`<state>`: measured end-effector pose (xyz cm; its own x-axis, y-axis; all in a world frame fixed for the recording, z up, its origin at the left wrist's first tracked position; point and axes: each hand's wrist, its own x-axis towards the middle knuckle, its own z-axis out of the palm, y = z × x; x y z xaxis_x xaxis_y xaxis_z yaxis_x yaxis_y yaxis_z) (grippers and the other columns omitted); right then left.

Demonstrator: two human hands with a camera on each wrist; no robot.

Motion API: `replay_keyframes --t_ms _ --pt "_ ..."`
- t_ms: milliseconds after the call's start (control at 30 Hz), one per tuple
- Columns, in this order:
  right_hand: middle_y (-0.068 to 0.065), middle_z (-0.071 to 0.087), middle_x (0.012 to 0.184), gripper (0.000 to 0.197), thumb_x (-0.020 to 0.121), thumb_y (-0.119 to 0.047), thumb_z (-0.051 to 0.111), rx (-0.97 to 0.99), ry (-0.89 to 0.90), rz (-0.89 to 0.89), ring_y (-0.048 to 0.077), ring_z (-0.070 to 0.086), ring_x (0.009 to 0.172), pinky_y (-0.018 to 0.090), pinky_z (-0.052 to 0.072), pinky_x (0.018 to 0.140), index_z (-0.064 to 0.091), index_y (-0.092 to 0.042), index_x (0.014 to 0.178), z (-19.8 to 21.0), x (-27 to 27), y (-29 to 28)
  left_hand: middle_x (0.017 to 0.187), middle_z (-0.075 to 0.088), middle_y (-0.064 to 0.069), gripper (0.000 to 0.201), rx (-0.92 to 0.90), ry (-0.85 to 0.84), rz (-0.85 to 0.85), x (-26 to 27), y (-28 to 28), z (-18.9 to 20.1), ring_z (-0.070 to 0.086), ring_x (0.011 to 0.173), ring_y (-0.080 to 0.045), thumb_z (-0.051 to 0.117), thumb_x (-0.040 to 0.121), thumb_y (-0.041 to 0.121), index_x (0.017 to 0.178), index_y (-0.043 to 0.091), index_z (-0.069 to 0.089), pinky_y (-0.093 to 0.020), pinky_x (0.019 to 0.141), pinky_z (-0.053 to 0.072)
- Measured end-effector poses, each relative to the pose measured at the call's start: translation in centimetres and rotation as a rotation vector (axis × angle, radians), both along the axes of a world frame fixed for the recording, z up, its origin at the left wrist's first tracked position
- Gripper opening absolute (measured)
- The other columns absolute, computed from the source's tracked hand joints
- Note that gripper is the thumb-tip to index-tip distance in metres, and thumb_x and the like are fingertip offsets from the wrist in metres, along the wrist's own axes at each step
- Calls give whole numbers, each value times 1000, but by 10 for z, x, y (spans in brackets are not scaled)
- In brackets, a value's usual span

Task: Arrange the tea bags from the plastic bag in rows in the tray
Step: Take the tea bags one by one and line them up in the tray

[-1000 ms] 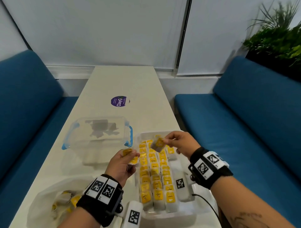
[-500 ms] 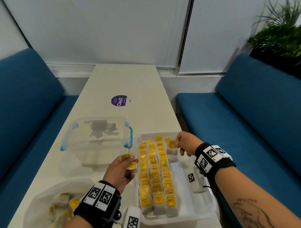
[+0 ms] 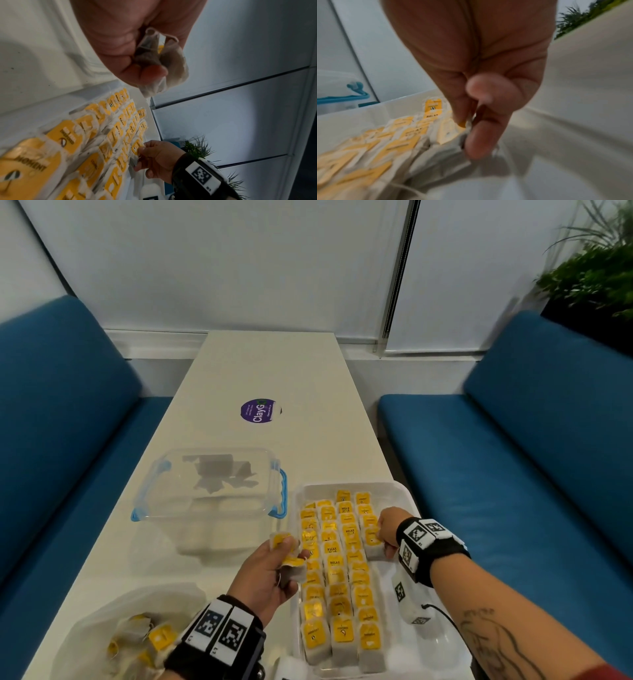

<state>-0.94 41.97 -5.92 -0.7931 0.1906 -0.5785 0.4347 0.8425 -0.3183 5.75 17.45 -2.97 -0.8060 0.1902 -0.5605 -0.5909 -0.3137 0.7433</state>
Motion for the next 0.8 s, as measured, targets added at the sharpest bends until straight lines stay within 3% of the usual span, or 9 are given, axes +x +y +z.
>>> replay_keyframes --t_ms 100,200,333,433,500,567,633,800 --pt "5 59 79 17 83 -12 65 55 19 -69 21 66 75 22 51 56 50 -15 75 1 3 -4 77 70 -6 19 6 -6 -16 0 -1 0 54 57 -12 51 93 29 90 13 61 -18 43 40" --pt "4 56 94 22 85 -16 66 109 178 -87 20 54 84 27 43 71 50 -14 98 12 10 -10 76 70 -4 25 22 -9 -26 0 -2 0 56 58 -12 47 95 31 91 13 64 -18 43 40" --pt "-8 54 74 19 81 -19 71 -221 381 -1 11 54 69 16 43 57 53 -21 74 50 26 -39 79 69 -5 30 -1 16 -58 2 2 1 55 56 -13 44 96 33 91 14 66 -19 44 39" --pt "-11 57 69 16 80 -26 73 -504 324 100 3 52 60 8 40 47 65 -14 87 76 44 -69 75 68 -4 33 -27 49 -117 6 9 6 52 54 -14 41 97 35 92 13 65 -20 46 37" --pt "-12 58 72 22 76 -24 76 -521 330 188 1 52 62 10 42 55 69 -12 93 80 53 -84 73 66 -3 33 -21 66 -162 9 11 9 51 49 -12 38 98 36 94 14 63 -20 47 36" --pt "-12 57 72 9 76 -17 76 -485 371 217 1 50 63 13 43 61 68 -18 78 75 57 -91 77 65 -4 34 1 82 -193 12 11 10 50 48 -12 40 96 40 102 13 61 -19 48 36" --pt "-12 56 70 23 79 -13 73 -488 424 185 1 48 59 12 41 58 59 -25 66 71 59 -89 81 64 -6 35 11 105 -198 15 10 10 51 49 -11 46 92 42 108 12 58 -19 48 38" --pt "-1 54 65 25 87 -6 61 -651 513 -83 3 51 46 9 33 38 48 -19 70 75 57 -71 82 65 -8 21 23 31 -138 17 7 12 52 45 -10 58 87 29 103 14 58 -18 41 39"
